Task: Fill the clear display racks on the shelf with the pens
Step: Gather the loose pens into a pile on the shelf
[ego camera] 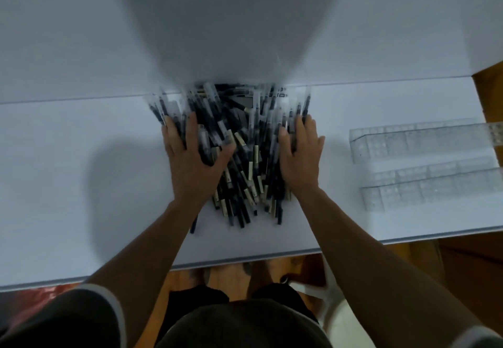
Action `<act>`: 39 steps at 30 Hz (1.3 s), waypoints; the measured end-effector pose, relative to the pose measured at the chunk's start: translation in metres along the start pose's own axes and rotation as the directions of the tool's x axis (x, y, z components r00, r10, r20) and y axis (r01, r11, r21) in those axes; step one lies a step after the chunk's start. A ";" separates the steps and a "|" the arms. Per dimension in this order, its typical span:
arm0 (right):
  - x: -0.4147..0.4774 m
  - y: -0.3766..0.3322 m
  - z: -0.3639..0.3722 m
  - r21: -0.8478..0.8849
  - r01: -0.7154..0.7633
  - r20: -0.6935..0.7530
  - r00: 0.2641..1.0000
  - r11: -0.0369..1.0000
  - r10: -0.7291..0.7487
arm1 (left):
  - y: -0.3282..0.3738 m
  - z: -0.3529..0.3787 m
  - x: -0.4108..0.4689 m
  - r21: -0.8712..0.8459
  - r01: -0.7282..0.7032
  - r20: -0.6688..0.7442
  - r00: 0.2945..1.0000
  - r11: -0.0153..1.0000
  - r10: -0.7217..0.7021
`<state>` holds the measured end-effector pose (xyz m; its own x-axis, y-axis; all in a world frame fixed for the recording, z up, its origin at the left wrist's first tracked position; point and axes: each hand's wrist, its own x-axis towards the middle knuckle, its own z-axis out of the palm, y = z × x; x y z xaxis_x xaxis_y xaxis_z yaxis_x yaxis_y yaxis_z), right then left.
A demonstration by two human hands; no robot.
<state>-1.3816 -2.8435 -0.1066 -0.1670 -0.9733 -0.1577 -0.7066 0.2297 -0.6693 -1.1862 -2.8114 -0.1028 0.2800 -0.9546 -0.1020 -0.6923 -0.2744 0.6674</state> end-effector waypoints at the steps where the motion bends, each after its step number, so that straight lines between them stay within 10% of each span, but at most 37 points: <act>1: -0.002 0.002 0.000 0.023 0.014 0.002 1.000 1.000 -0.014 | 0.003 0.003 -0.001 0.013 -0.020 -0.004 1.000 1.000 0.020; 27: -0.005 0.018 -0.027 0.070 0.069 0.068 0.995 0.995 -0.074 | 0.052 0.042 -0.014 0.097 -0.076 -0.002 0.997 0.992 0.077; 39: -0.026 0.023 -0.063 0.093 -0.025 0.116 0.993 0.995 0.014 | 0.045 0.013 -0.022 -0.304 0.216 0.043 0.976 0.928 -0.213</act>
<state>-1.4369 -2.8131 -0.0715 -0.0962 -0.9633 -0.2505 -0.6354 0.2531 -0.7295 -1.2326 -2.8041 -0.0804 0.3922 -0.8784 -0.2731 -0.3799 -0.4251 0.8216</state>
